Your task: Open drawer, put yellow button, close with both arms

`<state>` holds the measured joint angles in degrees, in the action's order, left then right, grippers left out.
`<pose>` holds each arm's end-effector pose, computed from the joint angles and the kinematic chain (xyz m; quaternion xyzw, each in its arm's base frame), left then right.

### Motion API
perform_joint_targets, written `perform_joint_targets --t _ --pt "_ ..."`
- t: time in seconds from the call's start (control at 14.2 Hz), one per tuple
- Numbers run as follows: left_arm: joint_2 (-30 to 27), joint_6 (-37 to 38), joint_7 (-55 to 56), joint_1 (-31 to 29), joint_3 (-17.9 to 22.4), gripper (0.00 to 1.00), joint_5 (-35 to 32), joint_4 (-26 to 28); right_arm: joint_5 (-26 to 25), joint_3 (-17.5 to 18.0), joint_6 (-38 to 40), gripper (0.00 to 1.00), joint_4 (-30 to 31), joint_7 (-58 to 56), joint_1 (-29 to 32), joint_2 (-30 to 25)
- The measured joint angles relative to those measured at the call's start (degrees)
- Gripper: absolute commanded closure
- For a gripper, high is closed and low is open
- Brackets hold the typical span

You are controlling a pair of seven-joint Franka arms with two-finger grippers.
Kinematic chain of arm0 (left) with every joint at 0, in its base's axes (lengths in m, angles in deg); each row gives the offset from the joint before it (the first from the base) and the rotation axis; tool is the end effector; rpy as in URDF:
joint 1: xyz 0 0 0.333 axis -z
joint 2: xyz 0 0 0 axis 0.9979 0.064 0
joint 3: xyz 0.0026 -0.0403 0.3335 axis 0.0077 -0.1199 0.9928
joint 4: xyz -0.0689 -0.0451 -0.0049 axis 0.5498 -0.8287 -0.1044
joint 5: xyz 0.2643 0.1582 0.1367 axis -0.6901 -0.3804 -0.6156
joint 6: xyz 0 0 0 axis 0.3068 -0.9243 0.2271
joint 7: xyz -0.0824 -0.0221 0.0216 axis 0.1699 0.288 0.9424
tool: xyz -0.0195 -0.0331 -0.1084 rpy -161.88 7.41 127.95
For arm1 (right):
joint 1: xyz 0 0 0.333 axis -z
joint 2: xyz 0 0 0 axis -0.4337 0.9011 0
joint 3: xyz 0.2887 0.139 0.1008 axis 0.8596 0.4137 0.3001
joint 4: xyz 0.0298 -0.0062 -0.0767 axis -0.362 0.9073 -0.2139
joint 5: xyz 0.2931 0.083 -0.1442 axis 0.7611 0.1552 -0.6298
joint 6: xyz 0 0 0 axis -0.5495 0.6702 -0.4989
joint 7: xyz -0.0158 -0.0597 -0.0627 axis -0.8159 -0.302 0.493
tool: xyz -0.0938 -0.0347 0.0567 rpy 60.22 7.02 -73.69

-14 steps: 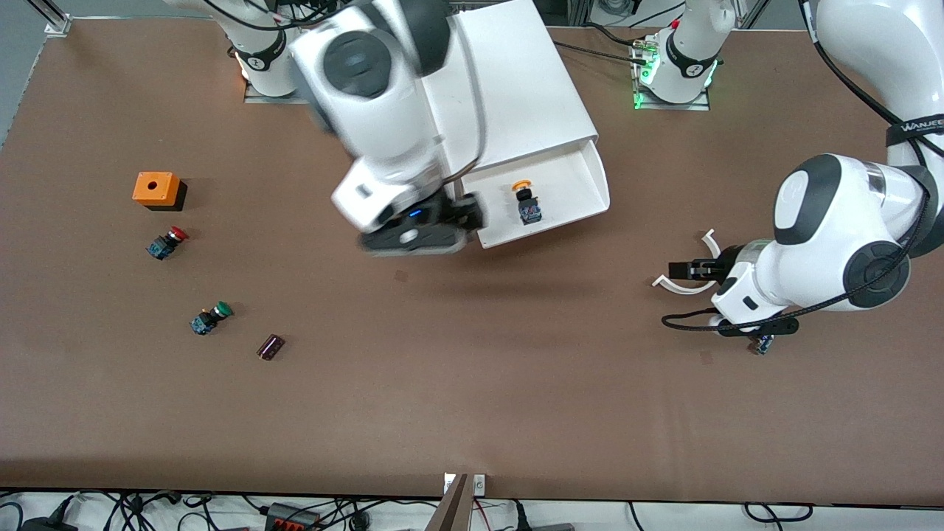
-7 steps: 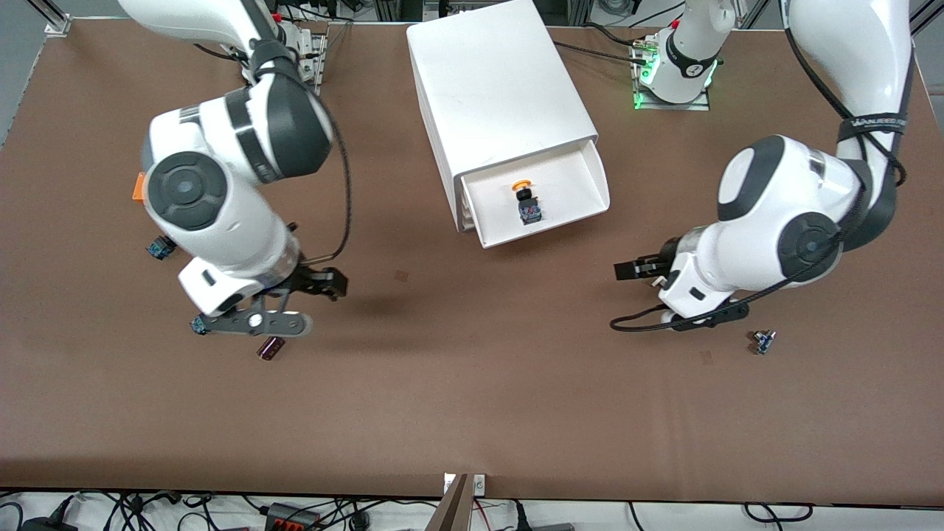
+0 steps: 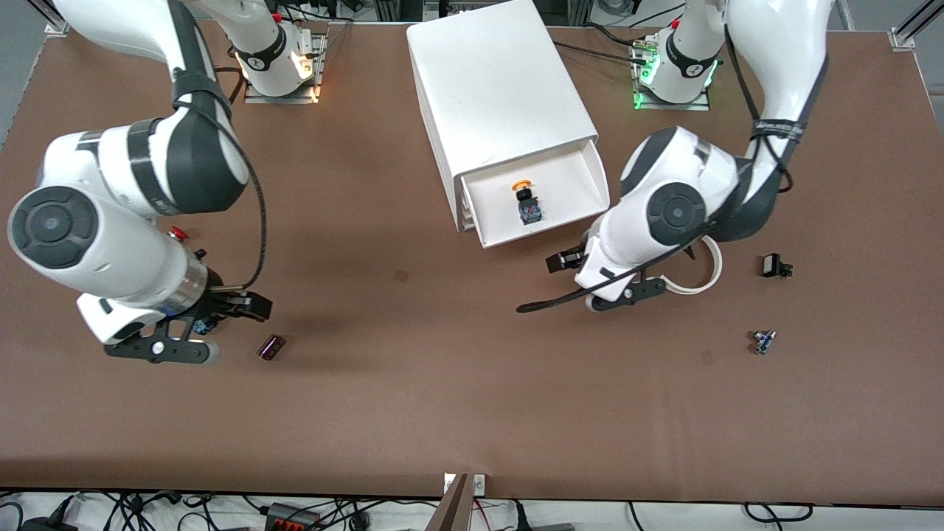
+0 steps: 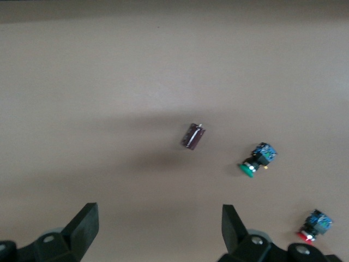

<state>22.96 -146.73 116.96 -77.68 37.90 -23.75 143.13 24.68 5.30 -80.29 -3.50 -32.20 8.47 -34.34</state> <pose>0.5667 -0.2918 0.3987 0.9810 0.1595 -0.0982 0.0506 0.6731 0.1487 0.4994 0.9989 -0.0312 0.0057 0.0347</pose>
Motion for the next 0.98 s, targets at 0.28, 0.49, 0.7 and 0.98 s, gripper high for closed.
perform_joint_targets --t 0.28,0.49,0.7,0.98 --pt "-1.68 -3.07 2.7 2.29 -0.75 0.0 -0.31 4.61 0.0 -0.04 1.1 0.0 -0.01 -1.59 3.2 -0.97" --pt "-4.34 -3.47 3.91 2.26 -2.78 0.0 -0.37 8.08 -0.01 -0.07 1.91 0.0 -0.03 -1.92 4.56 -2.34" --pt "-6.55 -3.56 4.44 2.22 -4.58 0.0 -0.39 11.39 -0.05 -0.11 2.51 0.0 1.47 -3.86 6.98 -4.93" --pt "-7.66 -3.57 6.45 2.16 -7.6 0.0 -0.39 14.11 -0.04 1.65 2.14 0.0 9.13 -10.04 13.74 -12.18"
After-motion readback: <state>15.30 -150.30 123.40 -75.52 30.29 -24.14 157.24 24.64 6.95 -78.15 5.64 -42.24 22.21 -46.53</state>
